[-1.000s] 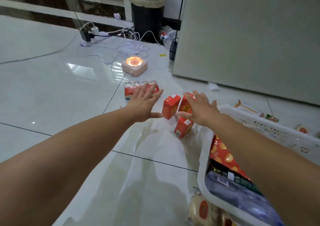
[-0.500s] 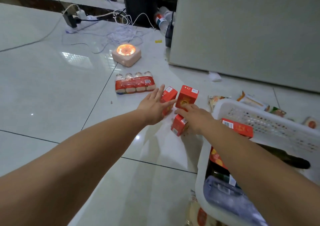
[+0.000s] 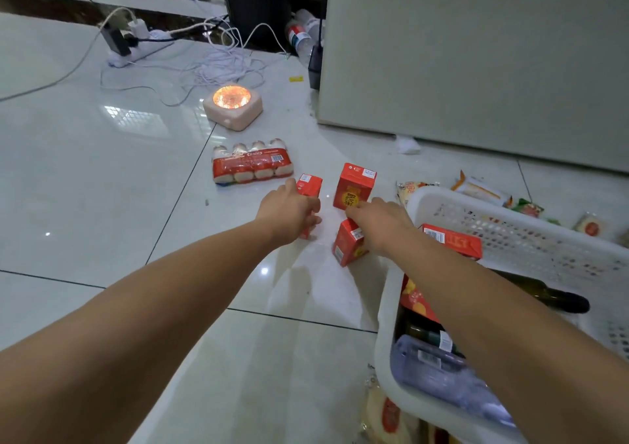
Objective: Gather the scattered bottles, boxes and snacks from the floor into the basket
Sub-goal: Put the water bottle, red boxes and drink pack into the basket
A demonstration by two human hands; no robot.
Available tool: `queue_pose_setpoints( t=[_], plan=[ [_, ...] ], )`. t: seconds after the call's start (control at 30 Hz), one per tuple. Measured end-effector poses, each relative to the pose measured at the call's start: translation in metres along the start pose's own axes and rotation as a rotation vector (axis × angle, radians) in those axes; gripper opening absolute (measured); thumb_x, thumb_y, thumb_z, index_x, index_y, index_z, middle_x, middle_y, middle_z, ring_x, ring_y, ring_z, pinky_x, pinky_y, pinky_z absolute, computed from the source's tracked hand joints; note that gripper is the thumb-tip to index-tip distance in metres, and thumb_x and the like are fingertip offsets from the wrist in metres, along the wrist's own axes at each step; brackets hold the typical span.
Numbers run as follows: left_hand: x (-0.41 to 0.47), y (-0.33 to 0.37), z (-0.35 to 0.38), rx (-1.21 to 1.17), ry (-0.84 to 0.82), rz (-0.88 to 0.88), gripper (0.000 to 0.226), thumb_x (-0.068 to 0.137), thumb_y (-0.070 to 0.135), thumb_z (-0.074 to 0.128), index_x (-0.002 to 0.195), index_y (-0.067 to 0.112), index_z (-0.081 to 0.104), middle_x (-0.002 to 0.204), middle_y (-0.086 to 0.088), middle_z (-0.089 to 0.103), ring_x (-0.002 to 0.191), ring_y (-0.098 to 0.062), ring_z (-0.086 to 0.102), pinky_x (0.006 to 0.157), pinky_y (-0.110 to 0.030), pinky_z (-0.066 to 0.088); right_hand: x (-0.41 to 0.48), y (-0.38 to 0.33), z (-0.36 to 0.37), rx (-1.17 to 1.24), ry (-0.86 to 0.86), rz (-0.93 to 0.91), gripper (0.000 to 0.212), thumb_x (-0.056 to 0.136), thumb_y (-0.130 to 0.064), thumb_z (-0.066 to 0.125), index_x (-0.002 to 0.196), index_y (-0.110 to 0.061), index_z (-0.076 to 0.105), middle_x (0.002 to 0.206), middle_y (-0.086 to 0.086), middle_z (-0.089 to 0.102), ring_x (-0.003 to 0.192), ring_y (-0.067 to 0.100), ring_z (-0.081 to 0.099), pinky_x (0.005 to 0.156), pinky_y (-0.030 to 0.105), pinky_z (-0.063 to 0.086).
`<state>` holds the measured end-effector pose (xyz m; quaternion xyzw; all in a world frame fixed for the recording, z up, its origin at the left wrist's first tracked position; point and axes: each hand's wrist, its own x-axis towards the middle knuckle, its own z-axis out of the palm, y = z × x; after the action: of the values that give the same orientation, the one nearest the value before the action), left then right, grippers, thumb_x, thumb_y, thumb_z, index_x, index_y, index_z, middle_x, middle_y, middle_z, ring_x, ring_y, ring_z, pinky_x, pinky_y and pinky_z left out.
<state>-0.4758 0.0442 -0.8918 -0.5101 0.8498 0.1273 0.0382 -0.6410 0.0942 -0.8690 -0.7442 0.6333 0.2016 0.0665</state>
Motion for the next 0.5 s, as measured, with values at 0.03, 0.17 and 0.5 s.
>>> queue_pose_setpoints(
  t=[0.03,0.17,0.5],
  plan=[
    [-0.003,0.001,-0.004,0.009,0.004,-0.001,0.030,0.093,0.046,0.051,0.116,0.029,0.061,0.121,-0.013,0.044,0.102,-0.028,0.053,0.078,-0.035,0.046,-0.004,0.004,-0.005,-0.003,0.045,0.008,0.048,0.085,-0.021,0.065,0.129,-0.022,0.046,0.128,0.003,0.053,0.120,0.024,0.044,0.088,0.036,0.040],
    [-0.017,0.006,-0.021,0.085,0.062,0.050,0.027,0.091,0.048,0.053,0.102,0.023,0.058,0.120,-0.014,0.042,0.092,-0.028,0.054,0.068,-0.033,0.043,-0.021,0.021,-0.029,0.010,0.255,0.070,0.041,0.082,-0.025,0.067,0.120,-0.020,0.054,0.121,0.001,0.050,0.118,0.024,0.036,0.089,0.034,0.037],
    [-0.031,0.097,-0.082,0.313,0.296,0.430,0.041,0.088,0.016,0.054,0.128,0.026,0.047,0.125,-0.016,0.038,0.106,-0.032,0.046,0.070,-0.034,0.028,-0.126,0.110,-0.026,0.327,0.451,0.492,0.027,0.077,-0.026,0.072,0.094,-0.014,0.055,0.101,0.009,0.056,0.099,0.033,0.054,0.069,0.036,0.042]
  ],
)
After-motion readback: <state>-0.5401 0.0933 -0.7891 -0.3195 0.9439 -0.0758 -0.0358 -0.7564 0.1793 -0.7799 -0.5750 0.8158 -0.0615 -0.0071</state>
